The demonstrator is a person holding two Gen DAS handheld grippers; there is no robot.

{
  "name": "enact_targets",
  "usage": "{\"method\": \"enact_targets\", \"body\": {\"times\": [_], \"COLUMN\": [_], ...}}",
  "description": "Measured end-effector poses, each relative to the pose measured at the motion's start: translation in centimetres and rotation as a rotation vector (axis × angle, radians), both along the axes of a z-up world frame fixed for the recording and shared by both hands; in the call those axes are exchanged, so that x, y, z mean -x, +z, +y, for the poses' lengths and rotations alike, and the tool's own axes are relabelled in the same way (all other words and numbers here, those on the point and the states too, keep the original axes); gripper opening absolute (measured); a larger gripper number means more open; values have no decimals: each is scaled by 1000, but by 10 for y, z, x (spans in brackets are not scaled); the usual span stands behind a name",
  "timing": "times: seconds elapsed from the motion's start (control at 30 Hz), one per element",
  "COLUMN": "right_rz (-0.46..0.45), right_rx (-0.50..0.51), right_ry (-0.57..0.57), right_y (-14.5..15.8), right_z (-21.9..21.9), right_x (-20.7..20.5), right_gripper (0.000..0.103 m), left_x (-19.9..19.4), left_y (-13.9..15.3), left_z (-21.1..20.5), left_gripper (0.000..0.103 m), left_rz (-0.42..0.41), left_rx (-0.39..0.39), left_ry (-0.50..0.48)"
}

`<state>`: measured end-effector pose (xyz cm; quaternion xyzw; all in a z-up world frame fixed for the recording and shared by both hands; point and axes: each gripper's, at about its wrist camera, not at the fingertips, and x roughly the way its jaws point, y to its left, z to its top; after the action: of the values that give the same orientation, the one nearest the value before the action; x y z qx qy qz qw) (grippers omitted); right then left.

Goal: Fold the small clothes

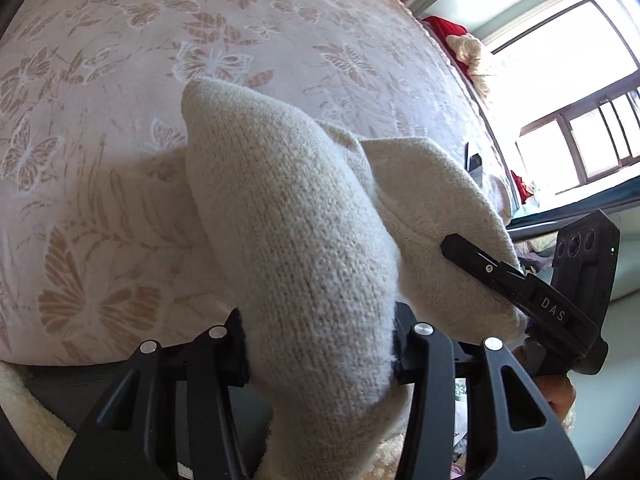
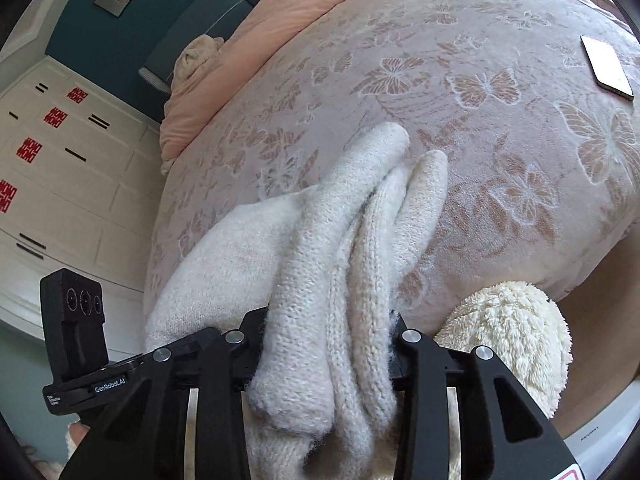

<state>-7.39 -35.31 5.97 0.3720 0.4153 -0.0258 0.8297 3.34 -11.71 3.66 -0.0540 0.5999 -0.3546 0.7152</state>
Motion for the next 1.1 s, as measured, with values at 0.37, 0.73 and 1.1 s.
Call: {"method": "enact_targets", "body": {"times": [0.37,0.73,1.1], "right_rz": [-550,-790,-16], "right_rx": [253,233,125], "right_ry": [20,166,62], "right_y": [210,274,-59], "right_z": [32,96,107], "right_x": [6,-66,-99], "right_gripper": [36,40,65], "left_x": [-2,-16,-98], "left_y": [185,329,-6], "left_z": [26,116,222], "left_gripper": [45,52,93], "left_rz": [-404,-839,-210], "left_rx": [234,364,-76], "left_ry": [-50,54,410]}}
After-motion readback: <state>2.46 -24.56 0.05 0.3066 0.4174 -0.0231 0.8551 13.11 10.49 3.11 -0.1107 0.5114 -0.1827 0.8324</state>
